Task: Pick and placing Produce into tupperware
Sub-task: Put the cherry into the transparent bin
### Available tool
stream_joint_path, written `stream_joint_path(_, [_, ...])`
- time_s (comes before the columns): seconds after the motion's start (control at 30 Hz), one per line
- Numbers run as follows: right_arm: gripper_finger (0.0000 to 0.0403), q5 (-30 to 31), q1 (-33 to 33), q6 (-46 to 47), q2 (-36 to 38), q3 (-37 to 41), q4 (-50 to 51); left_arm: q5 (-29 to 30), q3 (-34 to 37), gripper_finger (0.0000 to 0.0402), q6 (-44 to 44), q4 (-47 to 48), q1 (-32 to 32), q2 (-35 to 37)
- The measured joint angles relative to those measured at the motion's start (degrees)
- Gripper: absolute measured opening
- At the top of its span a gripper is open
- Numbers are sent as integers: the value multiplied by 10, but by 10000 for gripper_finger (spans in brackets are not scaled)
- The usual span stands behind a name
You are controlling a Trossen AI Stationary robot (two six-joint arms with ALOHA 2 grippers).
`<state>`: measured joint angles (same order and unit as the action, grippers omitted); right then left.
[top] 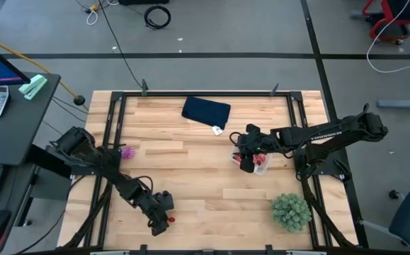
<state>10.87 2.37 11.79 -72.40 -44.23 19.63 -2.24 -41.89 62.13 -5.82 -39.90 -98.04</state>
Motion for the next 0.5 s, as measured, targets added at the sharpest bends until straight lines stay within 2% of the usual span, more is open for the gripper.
stream_joint_path(0.13, [172,0,0,0,0,0,0,9,0,169,-40,0,0,-1])
stream_joint_path(0.23, [172,0,0,0,0,0,0,11,0,152,-78,2,0,-1])
stream_joint_path(0.33, [172,0,0,0,0,0,0,13,1,113,-92,3,3,-2])
stream_joint_path(0.5, [172,0,0,0,0,0,0,14,2,21,-111,3,12,-3])
